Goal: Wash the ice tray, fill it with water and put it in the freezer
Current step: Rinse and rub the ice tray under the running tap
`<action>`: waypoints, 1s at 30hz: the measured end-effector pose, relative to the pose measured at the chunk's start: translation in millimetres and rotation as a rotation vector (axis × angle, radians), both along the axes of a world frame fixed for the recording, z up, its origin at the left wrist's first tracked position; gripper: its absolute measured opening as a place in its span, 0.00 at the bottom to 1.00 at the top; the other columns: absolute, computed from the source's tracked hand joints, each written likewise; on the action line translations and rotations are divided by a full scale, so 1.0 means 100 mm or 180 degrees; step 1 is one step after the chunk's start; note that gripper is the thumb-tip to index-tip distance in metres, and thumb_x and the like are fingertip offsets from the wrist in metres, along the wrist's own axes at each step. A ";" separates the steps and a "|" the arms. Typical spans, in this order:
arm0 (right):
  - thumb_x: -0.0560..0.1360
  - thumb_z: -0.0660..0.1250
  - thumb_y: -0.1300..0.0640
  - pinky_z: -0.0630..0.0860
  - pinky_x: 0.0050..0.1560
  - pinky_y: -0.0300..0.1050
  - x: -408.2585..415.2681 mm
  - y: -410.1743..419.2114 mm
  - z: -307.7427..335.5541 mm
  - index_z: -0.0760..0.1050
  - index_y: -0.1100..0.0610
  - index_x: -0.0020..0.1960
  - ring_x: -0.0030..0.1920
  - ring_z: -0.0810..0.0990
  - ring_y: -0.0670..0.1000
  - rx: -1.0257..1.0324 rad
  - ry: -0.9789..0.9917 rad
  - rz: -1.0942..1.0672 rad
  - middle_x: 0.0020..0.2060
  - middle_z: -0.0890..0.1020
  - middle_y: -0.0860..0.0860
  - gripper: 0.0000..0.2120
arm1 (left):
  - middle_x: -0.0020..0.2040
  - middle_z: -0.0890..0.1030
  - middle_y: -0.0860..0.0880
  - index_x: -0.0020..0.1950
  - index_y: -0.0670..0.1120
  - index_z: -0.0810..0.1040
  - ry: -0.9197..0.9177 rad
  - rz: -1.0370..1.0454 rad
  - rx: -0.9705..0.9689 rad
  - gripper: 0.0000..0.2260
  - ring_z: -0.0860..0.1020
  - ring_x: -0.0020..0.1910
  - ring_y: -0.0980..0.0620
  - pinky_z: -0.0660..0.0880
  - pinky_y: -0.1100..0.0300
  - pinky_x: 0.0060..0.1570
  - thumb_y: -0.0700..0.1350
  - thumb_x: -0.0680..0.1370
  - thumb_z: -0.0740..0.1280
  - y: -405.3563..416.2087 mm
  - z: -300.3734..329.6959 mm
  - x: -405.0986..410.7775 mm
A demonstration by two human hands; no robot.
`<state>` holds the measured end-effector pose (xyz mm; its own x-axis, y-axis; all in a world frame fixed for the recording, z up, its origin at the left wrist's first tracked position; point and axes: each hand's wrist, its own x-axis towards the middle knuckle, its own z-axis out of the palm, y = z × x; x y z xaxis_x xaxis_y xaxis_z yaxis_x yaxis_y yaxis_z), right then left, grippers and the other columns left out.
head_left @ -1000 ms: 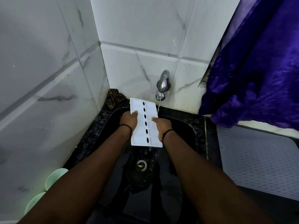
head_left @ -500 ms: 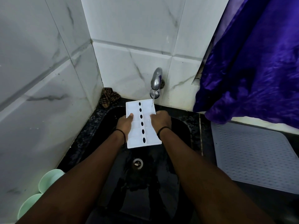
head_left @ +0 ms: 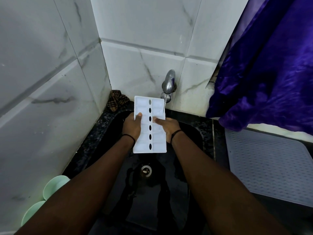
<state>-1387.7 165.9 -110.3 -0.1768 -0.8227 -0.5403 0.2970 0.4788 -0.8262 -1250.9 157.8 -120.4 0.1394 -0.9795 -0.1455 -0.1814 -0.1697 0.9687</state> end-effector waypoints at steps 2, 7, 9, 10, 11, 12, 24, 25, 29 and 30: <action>0.72 0.73 0.67 0.78 0.57 0.65 0.00 -0.04 -0.02 0.79 0.69 0.56 0.50 0.82 0.61 -0.0005 0.0186 0.0004 0.52 0.83 0.64 0.14 | 0.54 0.81 0.41 0.56 0.41 0.78 -0.0027 0.0013 0.0043 0.13 0.80 0.53 0.41 0.76 0.44 0.56 0.49 0.81 0.61 -0.02 -0.03 0.02; 0.76 0.63 0.70 0.77 0.50 0.56 0.03 -0.05 -0.02 0.76 0.65 0.44 0.47 0.78 0.59 -0.0176 0.0814 0.0090 0.45 0.79 0.62 0.05 | 0.54 0.81 0.39 0.55 0.39 0.78 -0.0077 -0.0001 0.0107 0.13 0.79 0.52 0.40 0.76 0.44 0.56 0.48 0.81 0.61 -0.09 -0.06 0.07; 0.77 0.59 0.71 0.75 0.47 0.52 0.01 -0.03 -0.03 0.75 0.66 0.49 0.45 0.78 0.59 -0.0163 0.0387 0.0211 0.47 0.78 0.63 0.07 | 0.54 0.81 0.40 0.56 0.39 0.78 -0.0113 -0.0004 0.0101 0.14 0.79 0.53 0.40 0.76 0.45 0.56 0.48 0.81 0.61 -0.12 -0.06 0.07; 0.78 0.58 0.71 0.75 0.46 0.52 -0.01 -0.03 -0.02 0.75 0.66 0.50 0.43 0.78 0.59 -0.0141 0.0209 0.0256 0.47 0.78 0.63 0.07 | 0.54 0.81 0.40 0.56 0.39 0.78 -0.0107 0.0028 0.0125 0.14 0.79 0.53 0.40 0.76 0.46 0.56 0.48 0.81 0.61 -0.14 -0.05 0.08; 0.79 0.57 0.71 0.75 0.47 0.52 -0.02 -0.04 -0.02 0.74 0.66 0.48 0.42 0.78 0.58 -0.0126 0.0077 0.0263 0.46 0.78 0.63 0.08 | 0.55 0.80 0.39 0.57 0.39 0.78 -0.0067 0.0076 0.0175 0.14 0.79 0.54 0.40 0.76 0.47 0.56 0.48 0.81 0.61 -0.15 -0.05 0.07; 0.79 0.58 0.70 0.74 0.48 0.53 -0.03 -0.06 -0.01 0.74 0.65 0.45 0.42 0.77 0.58 -0.0104 0.0008 0.0234 0.45 0.77 0.62 0.08 | 0.56 0.80 0.39 0.58 0.38 0.77 -0.0008 0.0123 0.0250 0.14 0.79 0.54 0.39 0.76 0.47 0.56 0.47 0.81 0.61 -0.17 -0.04 0.06; 0.70 0.74 0.67 0.79 0.52 0.53 -0.08 -0.09 -0.15 0.78 0.62 0.40 0.46 0.81 0.58 0.0109 0.0588 -0.0102 0.42 0.83 0.58 0.05 | 0.56 0.80 0.37 0.60 0.37 0.77 0.0138 0.0119 0.0620 0.15 0.79 0.54 0.38 0.76 0.46 0.56 0.47 0.81 0.61 -0.13 -0.13 -0.07; 0.71 0.72 0.66 0.78 0.47 0.48 -0.08 -0.09 -0.17 0.76 0.59 0.35 0.43 0.80 0.55 0.0011 0.0976 -0.0130 0.37 0.81 0.55 0.08 | 0.57 0.80 0.37 0.60 0.37 0.77 0.0144 0.0131 0.0613 0.15 0.79 0.54 0.38 0.76 0.46 0.56 0.47 0.81 0.61 -0.13 -0.13 -0.08; 0.73 0.61 0.65 0.70 0.40 0.42 -0.04 -0.04 -0.21 0.70 0.58 0.32 0.36 0.74 0.53 -0.0204 0.1749 -0.0089 0.30 0.74 0.50 0.11 | 0.56 0.80 0.38 0.59 0.37 0.77 -0.0018 0.0032 0.0511 0.15 0.79 0.53 0.39 0.76 0.48 0.56 0.48 0.81 0.61 -0.15 -0.09 -0.09; 0.73 0.60 0.66 0.69 0.39 0.41 -0.03 -0.04 -0.22 0.69 0.57 0.31 0.35 0.73 0.53 -0.0202 0.1714 -0.0113 0.30 0.73 0.50 0.12 | 0.55 0.80 0.39 0.58 0.38 0.77 -0.0055 0.0001 0.0494 0.15 0.79 0.53 0.40 0.76 0.48 0.55 0.48 0.81 0.61 -0.16 -0.07 -0.08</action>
<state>-1390.4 162.4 -132.8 -0.4432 -0.8392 -0.3152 -0.1612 0.4205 -0.8929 -1258.7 141.6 -127.5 0.1436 -0.9453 -0.2928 -0.1977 -0.3173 0.9275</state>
